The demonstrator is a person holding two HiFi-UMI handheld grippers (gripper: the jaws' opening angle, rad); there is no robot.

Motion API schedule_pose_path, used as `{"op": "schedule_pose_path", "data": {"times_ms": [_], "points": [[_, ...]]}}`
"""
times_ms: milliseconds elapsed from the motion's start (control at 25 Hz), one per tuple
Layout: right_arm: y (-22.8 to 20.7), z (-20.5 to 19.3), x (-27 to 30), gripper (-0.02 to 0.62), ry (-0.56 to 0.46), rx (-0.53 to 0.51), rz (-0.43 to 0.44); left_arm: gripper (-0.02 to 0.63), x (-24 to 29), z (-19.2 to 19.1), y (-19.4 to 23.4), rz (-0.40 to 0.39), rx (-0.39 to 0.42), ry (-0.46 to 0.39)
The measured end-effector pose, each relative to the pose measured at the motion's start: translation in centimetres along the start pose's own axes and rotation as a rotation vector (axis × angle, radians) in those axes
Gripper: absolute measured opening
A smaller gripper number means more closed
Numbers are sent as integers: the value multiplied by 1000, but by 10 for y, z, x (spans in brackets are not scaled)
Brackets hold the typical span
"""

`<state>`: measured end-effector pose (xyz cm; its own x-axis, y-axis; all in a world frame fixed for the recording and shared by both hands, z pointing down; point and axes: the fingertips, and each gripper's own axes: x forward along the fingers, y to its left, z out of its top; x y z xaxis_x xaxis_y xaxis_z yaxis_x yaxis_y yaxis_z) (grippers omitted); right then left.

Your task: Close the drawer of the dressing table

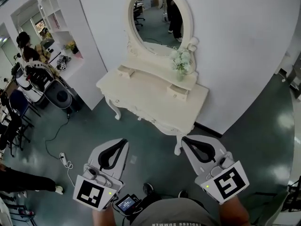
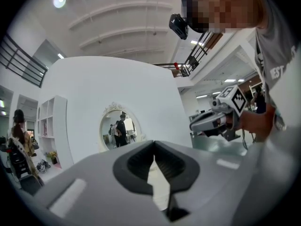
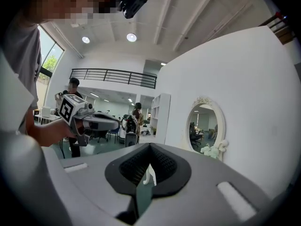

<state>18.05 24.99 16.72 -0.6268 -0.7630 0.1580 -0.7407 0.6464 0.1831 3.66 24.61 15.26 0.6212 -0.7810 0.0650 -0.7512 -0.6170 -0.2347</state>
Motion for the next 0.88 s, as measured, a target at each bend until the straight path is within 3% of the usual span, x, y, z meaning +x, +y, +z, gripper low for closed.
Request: {"op": "schedule_pose_path", "data": {"times_ms": [440, 720, 880], "points": [[26, 16, 67, 0, 34, -2, -110, 2, -1, -20, 78, -101, 14, -38], [44, 32, 109, 0, 37, -9, -140, 2, -14, -37, 124, -122, -16, -17], [52, 40, 131, 0, 45, -12, -137, 2, -21, -37, 152, -95, -12, -48]]}}
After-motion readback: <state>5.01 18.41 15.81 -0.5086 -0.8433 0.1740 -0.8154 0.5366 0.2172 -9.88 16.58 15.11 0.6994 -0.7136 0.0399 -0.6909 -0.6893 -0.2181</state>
